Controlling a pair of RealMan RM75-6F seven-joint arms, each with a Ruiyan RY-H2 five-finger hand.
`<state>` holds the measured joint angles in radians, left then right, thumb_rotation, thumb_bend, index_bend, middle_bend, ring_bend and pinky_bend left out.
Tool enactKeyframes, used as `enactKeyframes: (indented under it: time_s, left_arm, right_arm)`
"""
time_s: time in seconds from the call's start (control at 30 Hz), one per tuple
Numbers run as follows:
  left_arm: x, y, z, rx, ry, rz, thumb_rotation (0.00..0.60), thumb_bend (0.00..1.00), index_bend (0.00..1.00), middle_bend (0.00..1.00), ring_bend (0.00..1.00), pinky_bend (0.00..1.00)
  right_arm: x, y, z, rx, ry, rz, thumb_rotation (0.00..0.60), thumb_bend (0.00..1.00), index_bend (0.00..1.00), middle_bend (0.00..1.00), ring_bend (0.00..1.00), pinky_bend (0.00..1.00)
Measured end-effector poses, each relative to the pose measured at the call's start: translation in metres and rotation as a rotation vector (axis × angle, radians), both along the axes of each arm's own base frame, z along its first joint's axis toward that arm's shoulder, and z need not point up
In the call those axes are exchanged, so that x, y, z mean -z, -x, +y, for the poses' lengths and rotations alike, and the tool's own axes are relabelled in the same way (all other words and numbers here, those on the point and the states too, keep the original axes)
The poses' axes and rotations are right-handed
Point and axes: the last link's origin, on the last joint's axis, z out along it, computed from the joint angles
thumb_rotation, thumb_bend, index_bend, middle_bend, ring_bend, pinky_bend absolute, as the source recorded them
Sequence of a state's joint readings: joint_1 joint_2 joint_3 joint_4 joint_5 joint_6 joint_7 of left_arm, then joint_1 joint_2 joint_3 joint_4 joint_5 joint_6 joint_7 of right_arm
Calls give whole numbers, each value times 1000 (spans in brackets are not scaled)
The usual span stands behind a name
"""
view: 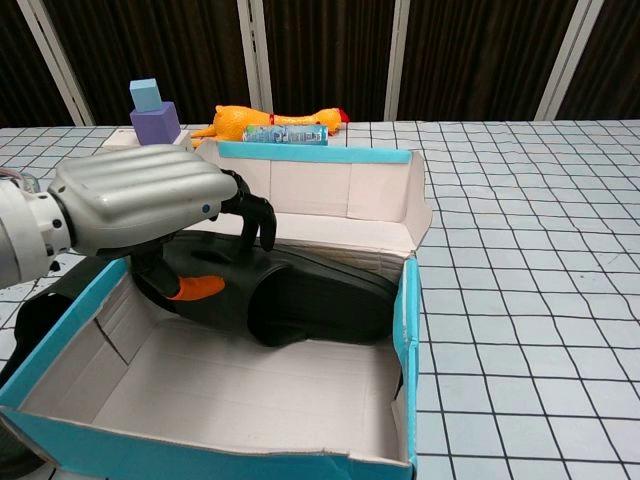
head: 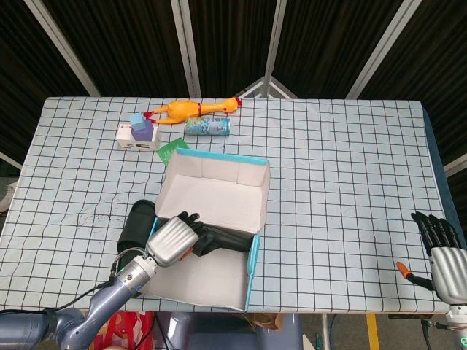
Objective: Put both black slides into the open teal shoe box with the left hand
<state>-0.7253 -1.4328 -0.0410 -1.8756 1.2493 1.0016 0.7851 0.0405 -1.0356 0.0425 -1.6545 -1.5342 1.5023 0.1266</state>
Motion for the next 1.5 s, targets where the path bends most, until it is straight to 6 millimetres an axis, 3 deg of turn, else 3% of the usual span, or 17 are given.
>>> enactKeyframes:
  time_s: [0.77,1.13,1.5]
  left_arm:
    - [6,4,-4,-24,33,134,600,451,325,389,235,336]
    - [-8,-13,-2,72,-37,42,600,449,212,280,191,291]
    - [-31,-22,-6,108,-65,-24,600,417,232,306,183,277]
  right_arm:
    - [-1,-1,1,0,5,-1,600,246,47,90,45,40]
    - [-1,-1,1,2,3,1,600,246,46,90,45,40]
    - [-1,0,1,6,4,0,600,246,46,90,45,40]
